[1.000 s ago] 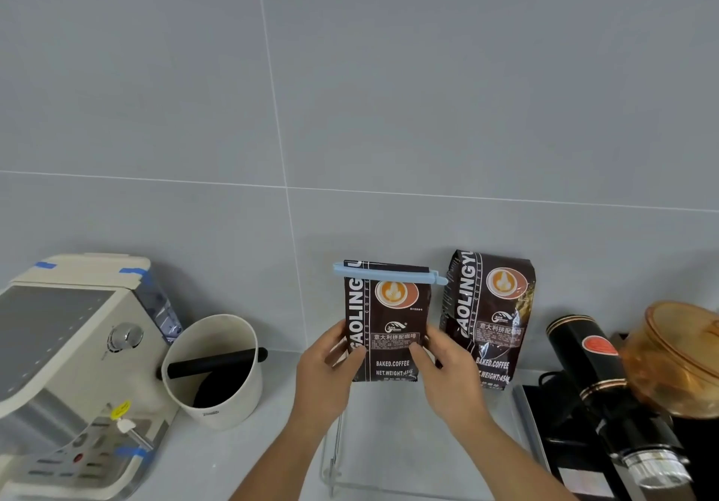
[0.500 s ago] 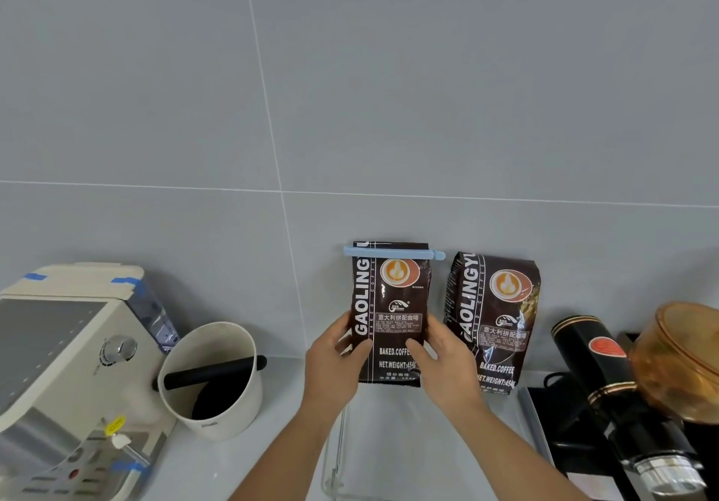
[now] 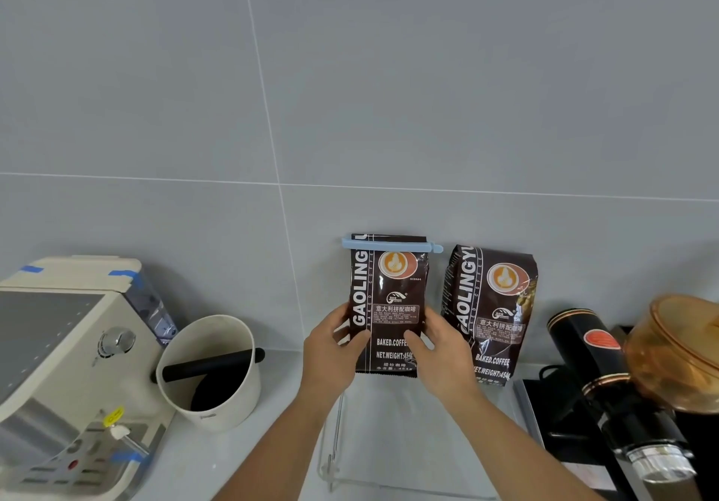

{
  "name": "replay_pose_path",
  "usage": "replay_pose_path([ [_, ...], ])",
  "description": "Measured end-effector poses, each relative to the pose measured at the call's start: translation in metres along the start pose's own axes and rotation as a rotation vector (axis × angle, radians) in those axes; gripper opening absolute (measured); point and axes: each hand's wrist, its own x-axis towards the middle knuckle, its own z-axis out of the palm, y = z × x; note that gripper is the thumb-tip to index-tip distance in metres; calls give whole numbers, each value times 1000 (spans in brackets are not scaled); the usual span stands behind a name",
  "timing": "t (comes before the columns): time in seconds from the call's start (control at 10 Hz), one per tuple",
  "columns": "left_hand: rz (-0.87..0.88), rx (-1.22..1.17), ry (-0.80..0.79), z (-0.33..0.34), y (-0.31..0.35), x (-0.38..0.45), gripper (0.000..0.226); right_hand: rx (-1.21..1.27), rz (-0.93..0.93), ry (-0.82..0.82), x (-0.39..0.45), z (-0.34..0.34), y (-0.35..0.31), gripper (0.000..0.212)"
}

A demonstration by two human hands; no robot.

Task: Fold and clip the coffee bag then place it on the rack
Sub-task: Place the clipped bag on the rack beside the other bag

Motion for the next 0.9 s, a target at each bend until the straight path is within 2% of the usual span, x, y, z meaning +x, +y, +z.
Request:
replay_pose_path([
  [0.3, -66, 74, 20, 0, 6, 0, 38, -16, 26, -39, -2, -5, -7, 47],
  [0.5, -91, 107, -41, -2, 18, -3, 20, 77, 65, -75, -7, -13, -18, 40],
  [0.6, -147, 14, -53, -6, 27, -8, 19, 160, 104, -52, -13, -23, -36, 37],
  [0.7, -238, -107, 12, -17, 38, -17, 33, 293, 140, -95, -25, -38, -56, 27],
  [0.9, -287, -463, -125, -47, 77, -50, 11, 631, 241, -154, -49, -74, -81, 20],
])
